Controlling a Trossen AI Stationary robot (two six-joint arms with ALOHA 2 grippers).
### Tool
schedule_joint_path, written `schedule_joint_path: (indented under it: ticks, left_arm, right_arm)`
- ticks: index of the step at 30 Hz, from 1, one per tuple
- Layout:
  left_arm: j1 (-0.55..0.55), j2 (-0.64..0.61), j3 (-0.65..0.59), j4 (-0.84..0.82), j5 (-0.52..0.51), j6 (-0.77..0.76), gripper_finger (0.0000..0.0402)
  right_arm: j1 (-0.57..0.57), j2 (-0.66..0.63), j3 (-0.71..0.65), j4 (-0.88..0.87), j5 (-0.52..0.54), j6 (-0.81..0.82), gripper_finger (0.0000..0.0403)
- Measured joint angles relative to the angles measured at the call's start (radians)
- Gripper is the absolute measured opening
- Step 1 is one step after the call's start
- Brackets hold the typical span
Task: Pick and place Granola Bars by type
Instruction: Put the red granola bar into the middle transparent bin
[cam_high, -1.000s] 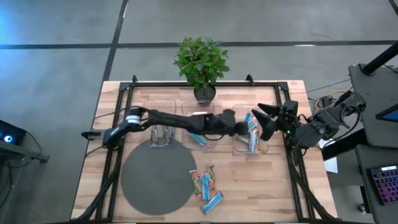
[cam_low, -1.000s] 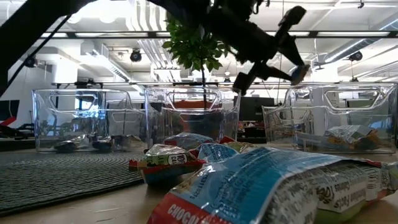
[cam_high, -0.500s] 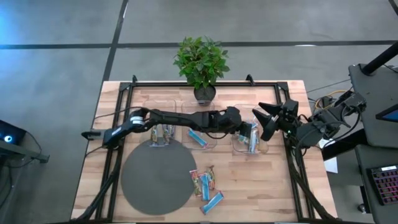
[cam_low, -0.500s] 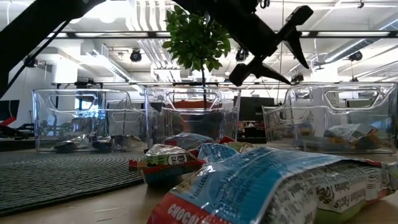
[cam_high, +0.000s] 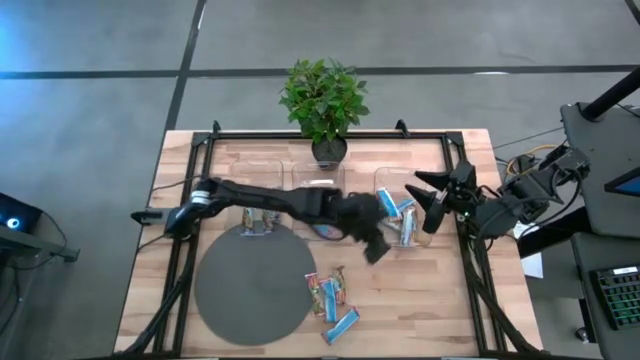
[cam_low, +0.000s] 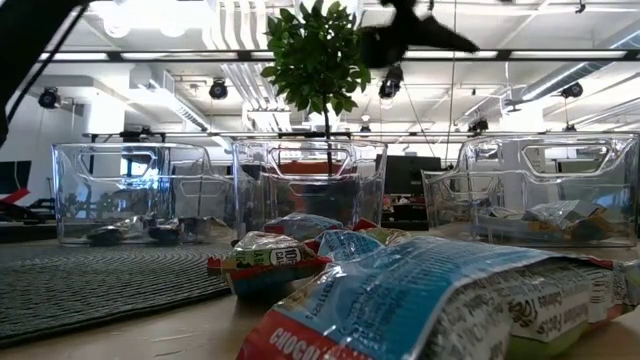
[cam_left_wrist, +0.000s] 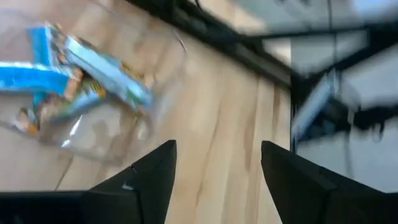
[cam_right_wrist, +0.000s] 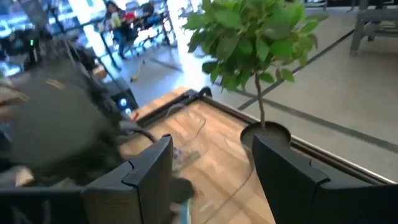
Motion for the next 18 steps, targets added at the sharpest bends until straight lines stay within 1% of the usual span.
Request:
schedule_joint_path:
  ticks: [2,4,6,9,11,13,15,18]
  left_arm:
    - [-0.031,-0.038,0.0,-0.106,0.0,0.058,0.0216]
    - [-0.06,-0.068,0.0,-0.18,-0.01,0.081,0.0216]
    - [-0.088,-0.1,0.0,-0.261,-0.046,0.078,0.0216]
    - [-0.137,-0.139,0.0,-0.321,-0.136,0.039,0.0216]
    - [-0.173,-0.16,0.0,-0.329,-0.212,0.011,0.0216]
    - [-0.216,-0.176,0.0,-0.329,-0.282,-0.017,0.0216]
    - [-0.254,-0.188,0.0,-0.33,-0.332,-0.063,0.0216]
    - [-0.306,-0.191,0.0,-0.35,-0.396,-0.168,0.0216]
  right_arm:
    - [0.0,0.003,-0.001,0.001,-0.004,0.0,0.021]
    - [0.0,0.006,-0.001,0.003,-0.006,0.001,0.021]
    - [0.0,0.008,-0.001,0.001,-0.045,-0.004,0.021]
    - [-0.001,0.022,-0.004,-0.012,-0.191,-0.04,0.021]
    - [0.0,0.042,-0.019,-0.024,-0.317,-0.063,0.021]
    - [0.001,0.07,-0.045,-0.031,-0.422,-0.063,0.021]
    - [0.001,0.102,-0.075,-0.028,-0.493,-0.06,0.021]
    - [0.0,0.166,-0.112,-0.014,-0.555,-0.062,0.021]
